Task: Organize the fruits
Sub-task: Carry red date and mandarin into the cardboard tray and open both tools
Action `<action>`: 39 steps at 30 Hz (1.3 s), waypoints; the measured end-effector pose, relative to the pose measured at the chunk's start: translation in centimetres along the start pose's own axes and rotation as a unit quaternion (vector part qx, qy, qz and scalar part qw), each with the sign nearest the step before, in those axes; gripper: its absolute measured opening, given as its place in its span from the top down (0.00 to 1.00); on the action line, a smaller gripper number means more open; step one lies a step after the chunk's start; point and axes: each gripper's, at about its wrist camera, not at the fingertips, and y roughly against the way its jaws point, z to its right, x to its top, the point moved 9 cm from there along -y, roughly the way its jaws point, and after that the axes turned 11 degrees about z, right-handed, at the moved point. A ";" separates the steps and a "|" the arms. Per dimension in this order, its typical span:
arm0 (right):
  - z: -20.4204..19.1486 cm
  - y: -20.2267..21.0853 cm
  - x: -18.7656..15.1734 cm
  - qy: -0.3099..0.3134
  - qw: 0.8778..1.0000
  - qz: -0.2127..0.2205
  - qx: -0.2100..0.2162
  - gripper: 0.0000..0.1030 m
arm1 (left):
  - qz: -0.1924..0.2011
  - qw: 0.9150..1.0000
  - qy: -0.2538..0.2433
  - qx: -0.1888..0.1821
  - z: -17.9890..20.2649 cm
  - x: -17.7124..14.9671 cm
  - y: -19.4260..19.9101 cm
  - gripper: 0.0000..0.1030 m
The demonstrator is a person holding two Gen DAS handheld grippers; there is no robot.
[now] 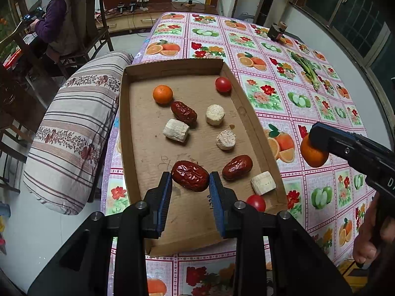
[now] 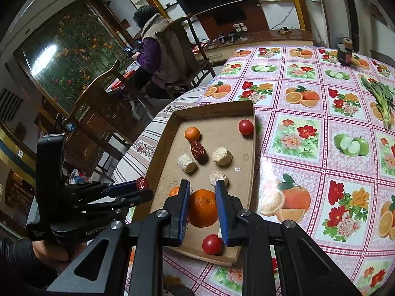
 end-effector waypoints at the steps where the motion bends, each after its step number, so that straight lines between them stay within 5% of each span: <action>1: 0.1 -0.3 0.0 0.001 1.000 -0.003 0.000 0.79 | -0.002 1.000 0.001 0.000 -0.1 -0.1 -0.2 0.73; 7: 0.7 -2.7 -0.2 0.009 1.000 -0.022 0.002 0.79 | -0.014 1.000 0.009 -0.003 -0.3 -0.5 -1.2 0.73; 15: 2.3 -7.8 0.2 0.024 0.998 -0.054 -0.002 0.79 | -0.040 0.995 0.084 -0.046 -2.3 -1.2 -3.8 0.73; 29: 2.1 -15.2 4.0 0.052 0.996 -0.070 0.005 0.79 | -0.018 0.994 0.109 -0.009 -5.4 4.8 -8.4 0.73; 39: 2.3 -18.4 3.5 0.056 0.994 -0.090 0.005 0.79 | -0.043 0.994 0.099 0.012 -6.0 4.9 -12.0 0.73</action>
